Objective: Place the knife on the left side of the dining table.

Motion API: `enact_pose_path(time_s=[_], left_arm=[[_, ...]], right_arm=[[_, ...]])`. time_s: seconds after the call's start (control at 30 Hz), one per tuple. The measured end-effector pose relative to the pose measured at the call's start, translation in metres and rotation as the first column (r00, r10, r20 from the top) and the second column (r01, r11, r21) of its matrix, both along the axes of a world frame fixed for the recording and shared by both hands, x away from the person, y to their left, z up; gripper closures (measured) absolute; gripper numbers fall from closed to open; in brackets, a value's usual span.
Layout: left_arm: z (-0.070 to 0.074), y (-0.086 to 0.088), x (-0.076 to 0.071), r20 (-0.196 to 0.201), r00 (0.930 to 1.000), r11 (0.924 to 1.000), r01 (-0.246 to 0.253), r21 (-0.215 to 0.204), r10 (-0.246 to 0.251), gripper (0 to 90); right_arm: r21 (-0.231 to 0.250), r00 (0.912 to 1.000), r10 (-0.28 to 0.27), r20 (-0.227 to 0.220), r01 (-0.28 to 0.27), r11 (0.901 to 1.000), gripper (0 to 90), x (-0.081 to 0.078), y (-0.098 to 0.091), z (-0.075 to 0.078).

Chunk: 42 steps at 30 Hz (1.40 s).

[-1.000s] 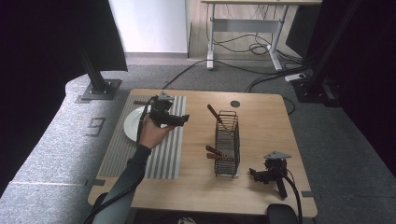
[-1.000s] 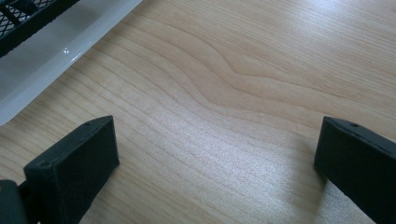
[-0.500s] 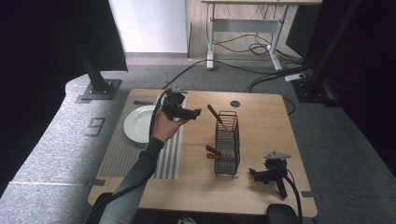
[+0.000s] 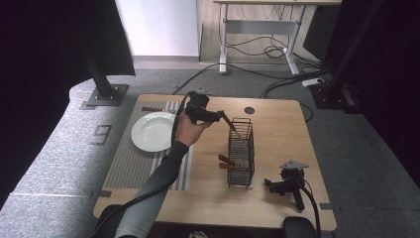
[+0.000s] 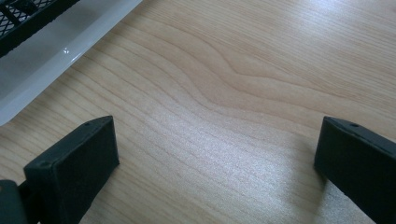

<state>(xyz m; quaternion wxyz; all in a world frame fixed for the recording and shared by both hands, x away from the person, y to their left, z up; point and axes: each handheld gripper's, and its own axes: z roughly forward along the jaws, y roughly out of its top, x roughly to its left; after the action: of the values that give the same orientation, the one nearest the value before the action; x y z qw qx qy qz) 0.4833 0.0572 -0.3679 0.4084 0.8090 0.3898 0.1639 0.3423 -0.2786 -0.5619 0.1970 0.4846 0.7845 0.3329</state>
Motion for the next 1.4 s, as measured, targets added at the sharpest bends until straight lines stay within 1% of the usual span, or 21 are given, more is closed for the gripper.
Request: enact_pose_path(time_s=[0.17,0.3,0.33,0.37,0.5,0.67,0.77,0.93,1.07,1.2,1.3,1.37,1.4], left_arm=[[-0.004,-0.011,0.003,-0.027,0.9996,0.9998,0.007,-0.02,-0.008,40.1],[-0.007,-0.016,0.005,-0.041,0.9992,0.9994,0.0,-0.035,-0.002,48.7],[-0.008,-0.017,0.006,-0.054,0.9985,0.999,0.002,-0.046,-0.004,51.5],[-0.009,-0.017,0.007,-0.06,0.9982,0.9989,0.002,-0.047,-0.004,54.3],[-0.013,-0.021,0.008,-0.086,0.9962,0.9983,0.005,-0.057,-0.01,59.3],[-0.016,-0.023,0.008,-0.097,0.9952,0.9974,0.004,-0.072,-0.012,64.4],[-0.018,-0.025,0.009,-0.101,0.9948,0.9976,0.003,-0.07,-0.01,66.7],[-0.017,-0.026,0.009,-0.106,0.9943,0.9957,0.005,-0.092,-0.015,69.7],[-0.016,-0.025,0.008,-0.117,0.9929,0.9914,0.009,-0.13,-0.024,71.7],[-0.014,-0.024,0.007,-0.115,0.9927,0.9873,0.019,-0.158,-0.037,75.3],[-0.013,-0.022,0.006,-0.115,0.9922,0.9813,0.026,-0.191,-0.049,77.9],[-0.011,-0.022,0.006,-0.117,0.9912,0.9753,0.036,-0.218,-0.063,79.2],[-0.01,-0.022,0.005,-0.115,0.9912,0.9742,0.039,-0.222,-0.066,79.7]], right_arm=[[0.0,1.0,0.0,0.0,0.0,1.0,0.0,0.0,0.0,0.0],[0.0,1.0,0.0,0.0,0.0,1.0,0.0,0.0,0.0,0.0],[0.0,1.0,0.0,0.0,0.0,1.0,0.0,0.0,0.0,0.0],[0.0,1.0,0.0,0.0,0.0,1.0,0.0,0.0,0.0,0.0],[0.0,1.0,0.001,0.0,-0.001,1.0,0.0,0.0,0.0,0.0],[0.0,1.0,0.0,0.0,0.0,1.0,0.0,0.0,0.0,0.0],[0.001,1.0,0.0,-0.001,0.0,1.0,0.0,0.0,0.0,0.0],[0.0,1.0,0.0,0.0,0.0,1.0,0.0,0.0,0.0,0.0],[0.0,1.0,0.001,0.0,-0.001,1.0,0.0,0.0,0.0,0.0],[0.0,1.0,0.0,0.0,0.0,1.0,0.0,0.0,0.0,0.0],[0.0,1.0,0.0,0.0,0.0,1.0,0.0,0.0,0.0,0.0],[0.0,1.0,0.0,0.0,0.0,1.0,0.0,0.0,0.0,0.0],[0.0,1.0,0.0,0.0,0.0,1.0,0.0,0.0,0.0,0.0]])
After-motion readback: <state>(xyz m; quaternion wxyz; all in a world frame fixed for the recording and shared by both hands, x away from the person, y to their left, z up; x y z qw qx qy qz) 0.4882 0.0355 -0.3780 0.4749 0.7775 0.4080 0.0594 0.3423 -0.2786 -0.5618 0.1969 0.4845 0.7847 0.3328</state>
